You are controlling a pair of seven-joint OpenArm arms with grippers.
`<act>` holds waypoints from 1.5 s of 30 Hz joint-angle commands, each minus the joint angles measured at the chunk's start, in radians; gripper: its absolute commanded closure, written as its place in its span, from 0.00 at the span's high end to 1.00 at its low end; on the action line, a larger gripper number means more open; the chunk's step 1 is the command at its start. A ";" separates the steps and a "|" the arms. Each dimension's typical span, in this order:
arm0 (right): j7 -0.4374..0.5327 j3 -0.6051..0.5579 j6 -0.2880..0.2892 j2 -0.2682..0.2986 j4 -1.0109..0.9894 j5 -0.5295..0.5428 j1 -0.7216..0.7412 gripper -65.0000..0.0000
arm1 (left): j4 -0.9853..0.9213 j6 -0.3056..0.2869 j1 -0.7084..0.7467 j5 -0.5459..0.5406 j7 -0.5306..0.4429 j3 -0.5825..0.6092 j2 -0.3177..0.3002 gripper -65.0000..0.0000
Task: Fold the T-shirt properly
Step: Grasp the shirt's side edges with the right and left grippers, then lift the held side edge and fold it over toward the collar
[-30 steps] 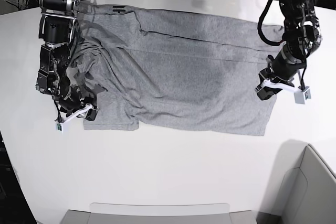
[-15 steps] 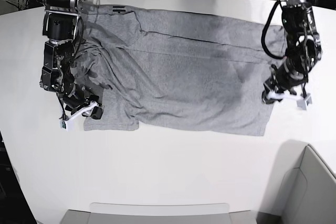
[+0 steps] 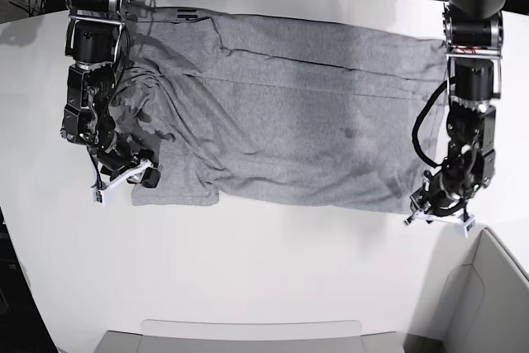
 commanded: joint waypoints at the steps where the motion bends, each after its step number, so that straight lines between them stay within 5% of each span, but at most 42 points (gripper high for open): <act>1: -0.044 -0.001 -0.014 0.007 0.002 -0.025 0.006 0.39 | -0.028 -0.003 -0.043 -0.004 -0.040 0.035 -0.016 0.26; 8: -0.044 -0.001 -0.014 0.004 0.004 -0.025 0.003 0.39 | -0.209 -0.003 -0.130 -0.004 -0.207 0.264 -0.010 0.26; 13: -0.044 -0.001 -0.014 0.004 0.004 -0.025 0.001 0.39 | -0.296 -0.004 -0.166 -0.004 -0.278 0.287 0.024 0.26; 24: -0.044 -0.001 -0.014 0.002 0.005 -0.025 0.001 0.39 | -0.410 -0.017 -0.198 0.172 -0.287 0.287 0.124 0.26; 29: -0.044 -0.001 -0.014 0.002 0.005 -0.025 0.001 0.39 | -0.411 -0.122 -0.166 0.172 -0.252 0.278 0.134 0.25; 33: -0.044 -0.001 -0.014 0.008 0.005 -0.025 0.009 0.39 | -0.411 -0.119 -0.163 0.172 -0.255 0.275 0.134 0.07; 35: -0.044 -0.002 -0.014 0.010 0.005 -0.030 0.021 0.35 | -0.411 -0.121 -0.161 0.172 -0.272 0.250 0.128 0.00; 41: -0.040 -0.002 -0.014 0.028 -0.001 -0.033 0.101 0.00 | -0.411 -0.121 -0.141 0.174 -0.351 0.078 0.125 0.00; 45: -0.040 -0.002 -0.014 0.044 -0.001 -0.105 0.159 0.00 | -0.402 -0.122 -0.135 0.175 -0.377 0.020 0.105 0.00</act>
